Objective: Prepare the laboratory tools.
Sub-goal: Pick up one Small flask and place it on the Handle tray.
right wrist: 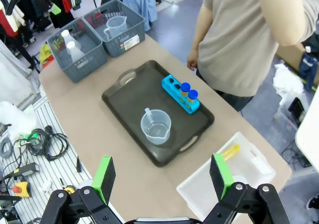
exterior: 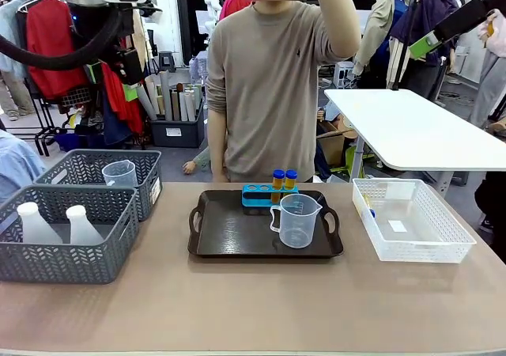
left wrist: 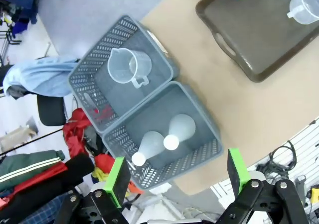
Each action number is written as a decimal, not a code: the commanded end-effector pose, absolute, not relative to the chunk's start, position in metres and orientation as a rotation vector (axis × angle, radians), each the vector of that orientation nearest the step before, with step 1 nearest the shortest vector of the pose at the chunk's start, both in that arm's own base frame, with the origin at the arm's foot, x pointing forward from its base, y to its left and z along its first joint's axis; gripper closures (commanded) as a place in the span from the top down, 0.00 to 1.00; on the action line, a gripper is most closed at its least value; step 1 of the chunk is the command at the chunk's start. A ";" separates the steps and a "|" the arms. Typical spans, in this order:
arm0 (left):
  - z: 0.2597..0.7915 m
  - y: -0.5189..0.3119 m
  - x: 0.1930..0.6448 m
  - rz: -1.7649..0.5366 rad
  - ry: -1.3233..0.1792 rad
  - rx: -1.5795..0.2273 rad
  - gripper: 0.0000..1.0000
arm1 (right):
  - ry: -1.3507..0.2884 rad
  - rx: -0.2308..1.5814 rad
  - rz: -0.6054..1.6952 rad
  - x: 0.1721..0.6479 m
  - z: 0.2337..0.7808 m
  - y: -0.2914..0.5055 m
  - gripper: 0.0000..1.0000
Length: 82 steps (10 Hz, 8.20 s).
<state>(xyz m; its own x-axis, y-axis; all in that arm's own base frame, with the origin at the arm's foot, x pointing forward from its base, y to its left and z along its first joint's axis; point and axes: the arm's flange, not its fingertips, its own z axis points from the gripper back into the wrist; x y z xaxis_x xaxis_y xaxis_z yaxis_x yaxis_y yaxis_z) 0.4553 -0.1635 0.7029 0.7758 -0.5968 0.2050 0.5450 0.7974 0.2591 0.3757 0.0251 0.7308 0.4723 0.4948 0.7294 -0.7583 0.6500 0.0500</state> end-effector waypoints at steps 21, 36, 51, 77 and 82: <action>0.551 0.023 0.386 -0.194 -0.123 0.077 1.00 | -0.746 0.400 0.799 0.375 0.732 0.025 1.00; 0.439 0.085 0.453 0.004 -0.127 0.099 1.00 | -0.746 0.400 0.799 0.375 0.732 0.025 1.00; 0.444 0.090 0.450 0.041 -0.058 0.089 0.00 | -0.746 0.400 0.799 0.375 0.732 0.025 1.00; 0.456 0.086 0.481 0.038 -0.054 0.028 0.00 | -0.746 0.400 0.799 0.375 0.732 0.025 1.00; 0.580 0.063 0.476 -0.037 -0.052 0.068 0.00 | -0.746 0.400 0.799 0.375 0.732 0.025 1.00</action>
<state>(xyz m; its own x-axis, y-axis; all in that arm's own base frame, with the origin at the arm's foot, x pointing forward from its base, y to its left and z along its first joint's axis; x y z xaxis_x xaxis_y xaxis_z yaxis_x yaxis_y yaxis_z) 0.4694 0.0678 0.5613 0.9982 0.0058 0.0598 -0.0089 0.9986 0.0514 0.3759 0.0251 0.7305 0.4731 0.4950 0.7287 -0.7581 0.6501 0.0506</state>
